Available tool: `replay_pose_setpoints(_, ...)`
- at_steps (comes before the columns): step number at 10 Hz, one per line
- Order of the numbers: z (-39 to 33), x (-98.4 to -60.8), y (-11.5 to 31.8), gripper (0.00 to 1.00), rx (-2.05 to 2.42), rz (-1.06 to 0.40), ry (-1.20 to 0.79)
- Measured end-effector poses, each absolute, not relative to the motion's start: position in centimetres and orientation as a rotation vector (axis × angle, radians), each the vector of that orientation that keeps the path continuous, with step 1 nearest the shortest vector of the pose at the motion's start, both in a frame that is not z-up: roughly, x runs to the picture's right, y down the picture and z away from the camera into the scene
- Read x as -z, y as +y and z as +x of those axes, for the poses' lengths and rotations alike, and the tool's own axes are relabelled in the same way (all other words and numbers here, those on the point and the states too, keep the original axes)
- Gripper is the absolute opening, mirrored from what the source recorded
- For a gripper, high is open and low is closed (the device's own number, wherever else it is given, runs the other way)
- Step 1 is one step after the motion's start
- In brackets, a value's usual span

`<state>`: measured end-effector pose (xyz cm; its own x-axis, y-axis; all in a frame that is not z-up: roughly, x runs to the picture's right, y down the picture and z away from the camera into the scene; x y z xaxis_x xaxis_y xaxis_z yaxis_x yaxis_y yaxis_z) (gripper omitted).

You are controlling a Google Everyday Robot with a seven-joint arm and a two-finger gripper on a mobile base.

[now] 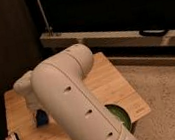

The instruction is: Wipe the white sponge on the table

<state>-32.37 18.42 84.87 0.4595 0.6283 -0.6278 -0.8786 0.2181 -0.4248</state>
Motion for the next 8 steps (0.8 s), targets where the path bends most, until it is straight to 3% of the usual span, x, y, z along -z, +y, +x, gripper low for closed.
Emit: replay_pose_setpoints(8,-28.7,-85.7,15.7,0.36,-1.141,-0.833,0.368)
